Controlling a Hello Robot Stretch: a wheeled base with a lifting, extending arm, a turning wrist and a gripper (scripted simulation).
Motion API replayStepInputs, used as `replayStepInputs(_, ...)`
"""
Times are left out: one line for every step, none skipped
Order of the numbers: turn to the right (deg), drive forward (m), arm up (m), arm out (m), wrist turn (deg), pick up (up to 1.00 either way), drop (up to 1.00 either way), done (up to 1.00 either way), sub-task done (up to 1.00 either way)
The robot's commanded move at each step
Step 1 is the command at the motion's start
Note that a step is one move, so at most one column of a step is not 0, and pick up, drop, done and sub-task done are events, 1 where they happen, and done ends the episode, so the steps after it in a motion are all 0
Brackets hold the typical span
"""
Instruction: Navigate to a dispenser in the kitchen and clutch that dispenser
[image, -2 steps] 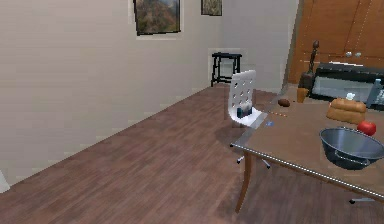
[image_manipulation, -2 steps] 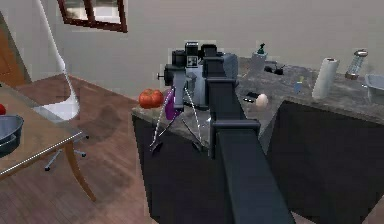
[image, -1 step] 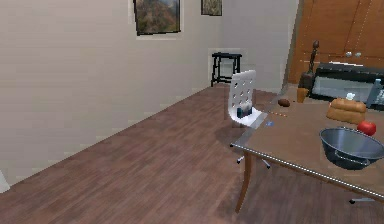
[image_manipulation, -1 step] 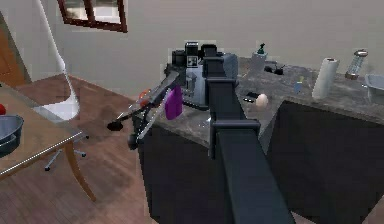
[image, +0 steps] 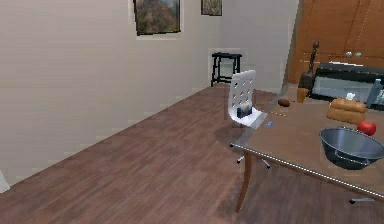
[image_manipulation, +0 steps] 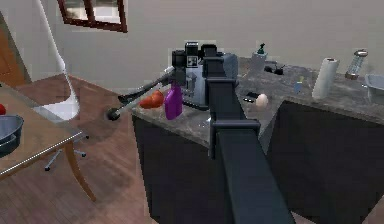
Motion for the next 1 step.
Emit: replayStepInputs(0.0,0.0,0.0,0.0,45.0,0.0,0.0,0.0,0.0)
